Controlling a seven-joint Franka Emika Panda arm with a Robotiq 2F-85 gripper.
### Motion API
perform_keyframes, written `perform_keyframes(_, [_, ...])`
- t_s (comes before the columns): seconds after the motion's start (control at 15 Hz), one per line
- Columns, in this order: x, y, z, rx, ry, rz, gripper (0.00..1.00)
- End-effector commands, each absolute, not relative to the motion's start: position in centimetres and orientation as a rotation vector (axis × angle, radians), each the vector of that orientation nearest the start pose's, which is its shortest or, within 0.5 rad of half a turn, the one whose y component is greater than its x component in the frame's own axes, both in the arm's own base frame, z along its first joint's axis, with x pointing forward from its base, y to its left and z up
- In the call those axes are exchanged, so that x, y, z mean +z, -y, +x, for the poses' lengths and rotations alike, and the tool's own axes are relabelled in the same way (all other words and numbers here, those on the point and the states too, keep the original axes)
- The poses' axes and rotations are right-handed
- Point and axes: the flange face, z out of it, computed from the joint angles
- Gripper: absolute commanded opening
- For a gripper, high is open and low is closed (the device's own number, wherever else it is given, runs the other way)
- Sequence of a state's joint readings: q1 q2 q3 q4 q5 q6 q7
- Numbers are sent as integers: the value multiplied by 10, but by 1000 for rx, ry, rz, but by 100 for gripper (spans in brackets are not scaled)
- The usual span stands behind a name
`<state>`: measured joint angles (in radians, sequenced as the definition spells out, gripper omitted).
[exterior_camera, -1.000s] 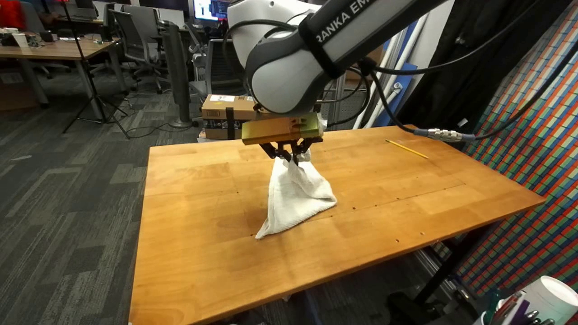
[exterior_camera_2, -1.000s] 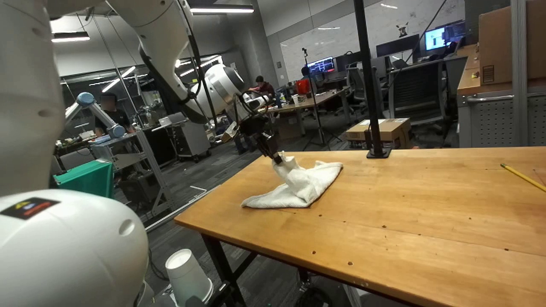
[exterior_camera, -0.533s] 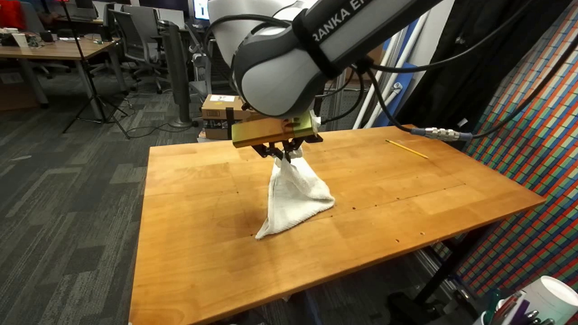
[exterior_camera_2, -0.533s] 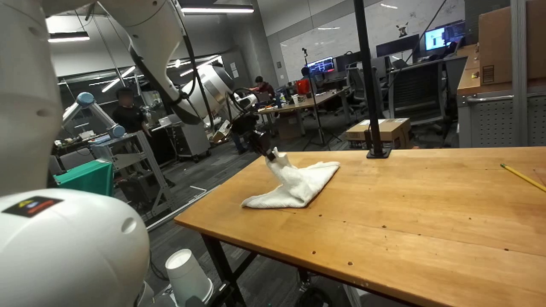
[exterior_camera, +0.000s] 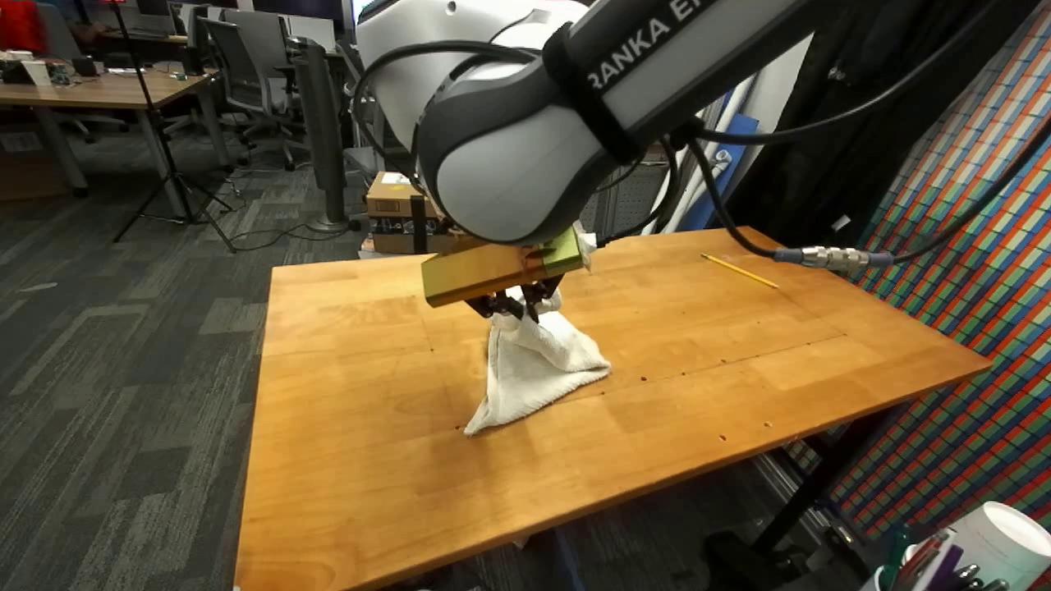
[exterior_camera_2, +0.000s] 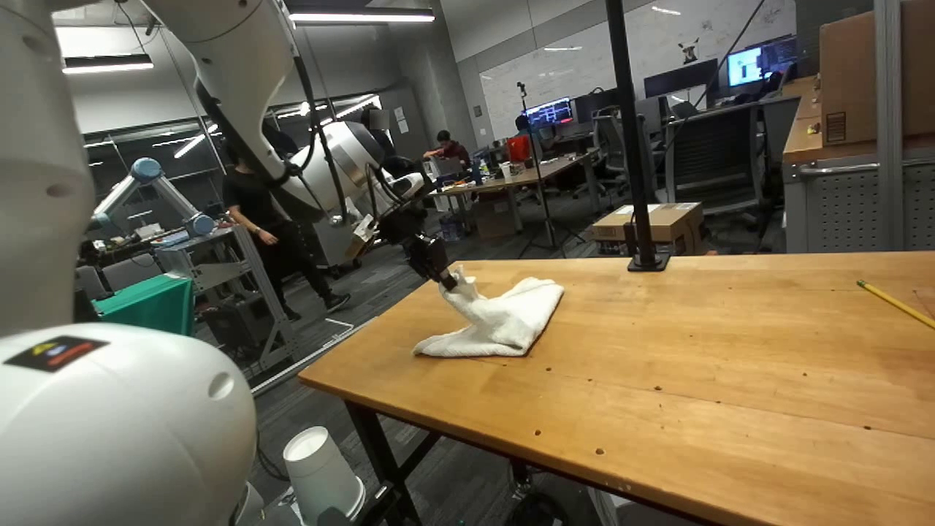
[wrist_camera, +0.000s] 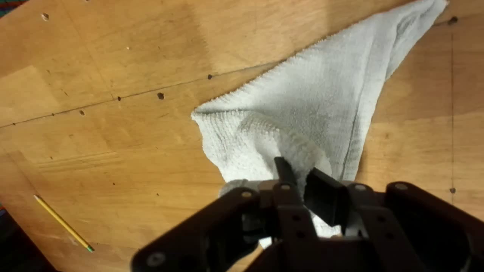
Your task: Fold the towel
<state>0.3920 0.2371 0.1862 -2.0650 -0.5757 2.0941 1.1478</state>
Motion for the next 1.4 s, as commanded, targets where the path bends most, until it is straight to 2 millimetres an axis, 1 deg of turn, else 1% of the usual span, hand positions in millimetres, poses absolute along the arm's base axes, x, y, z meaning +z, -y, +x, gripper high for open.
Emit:
perform_keyframes(0.0, [311,-288,459,-315,-352,-3560,35])
perform_keyframes(0.07, [308,-289,453,-307,-327,-3572,36])
perform_keyframes(0.13, [305,-291,447,-303,-307,-3581,42])
perform_keyframes(0.2, [303,-293,442,-298,-288,-3592,51])
perform_keyframes(0.33, [299,-296,433,-290,-257,-3608,65])
perform_keyframes(0.53, [296,-297,425,-273,-235,-3622,89])
perform_keyframes(0.6, [296,-297,423,-269,-231,-3627,95])
perform_keyframes(0.67, [295,-296,421,-263,-229,-3630,99])
perform_keyframes(1.07, [293,-293,423,-208,-263,-3635,100])
perform_keyframes(1.33, [289,-299,422,-169,-267,-3612,100])
